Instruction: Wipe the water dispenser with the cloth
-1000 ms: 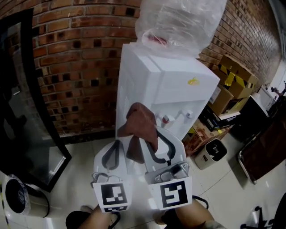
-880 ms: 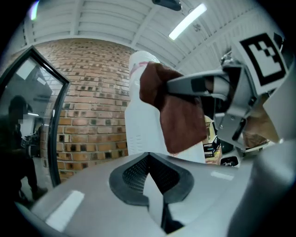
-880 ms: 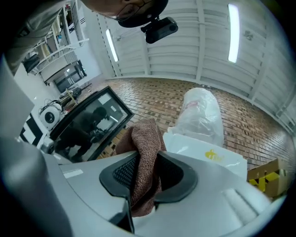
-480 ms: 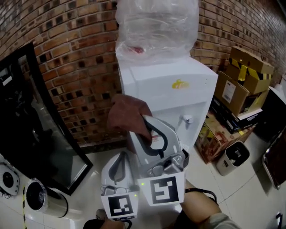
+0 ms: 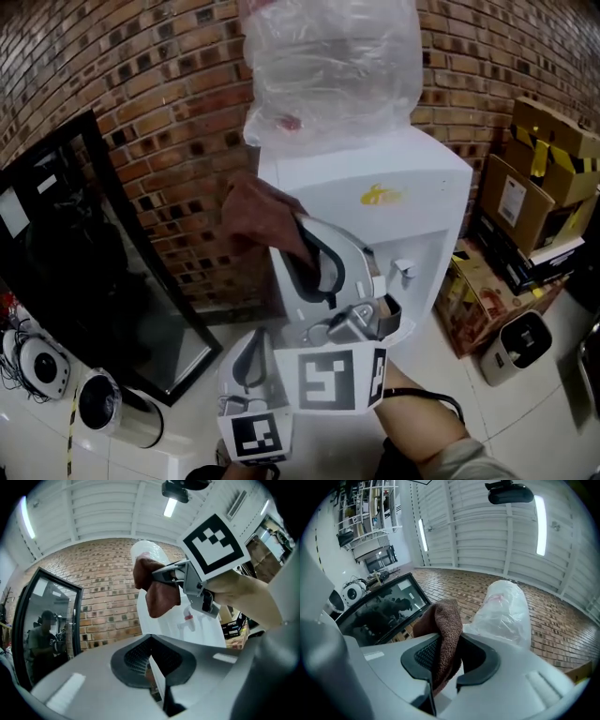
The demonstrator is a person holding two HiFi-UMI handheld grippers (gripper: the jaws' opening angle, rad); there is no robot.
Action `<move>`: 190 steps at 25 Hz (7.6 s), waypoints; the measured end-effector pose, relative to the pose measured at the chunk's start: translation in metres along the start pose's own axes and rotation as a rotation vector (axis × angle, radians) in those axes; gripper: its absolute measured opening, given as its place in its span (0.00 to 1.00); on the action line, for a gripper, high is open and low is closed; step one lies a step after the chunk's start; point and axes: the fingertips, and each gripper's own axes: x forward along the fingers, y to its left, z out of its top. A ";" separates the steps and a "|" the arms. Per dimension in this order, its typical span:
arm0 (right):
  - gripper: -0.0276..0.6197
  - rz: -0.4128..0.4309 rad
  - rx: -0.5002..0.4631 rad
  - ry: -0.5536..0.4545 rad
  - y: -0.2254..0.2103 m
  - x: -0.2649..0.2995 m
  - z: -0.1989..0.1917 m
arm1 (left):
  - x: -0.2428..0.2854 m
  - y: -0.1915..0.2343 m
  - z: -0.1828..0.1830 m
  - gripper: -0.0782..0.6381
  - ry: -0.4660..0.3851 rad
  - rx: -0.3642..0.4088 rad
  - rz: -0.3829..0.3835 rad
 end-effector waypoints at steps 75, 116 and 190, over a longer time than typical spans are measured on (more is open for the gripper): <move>0.21 -0.229 0.342 0.460 -0.143 -0.119 -0.172 | 0.020 -0.116 0.067 0.11 0.000 -0.183 -0.212; 0.21 0.266 0.472 0.476 0.120 -0.086 -0.182 | -0.030 -0.029 -0.071 0.11 0.219 -0.097 -0.017; 0.21 0.439 0.537 0.594 0.200 -0.118 -0.202 | -0.055 0.020 -0.094 0.11 0.285 -0.059 0.128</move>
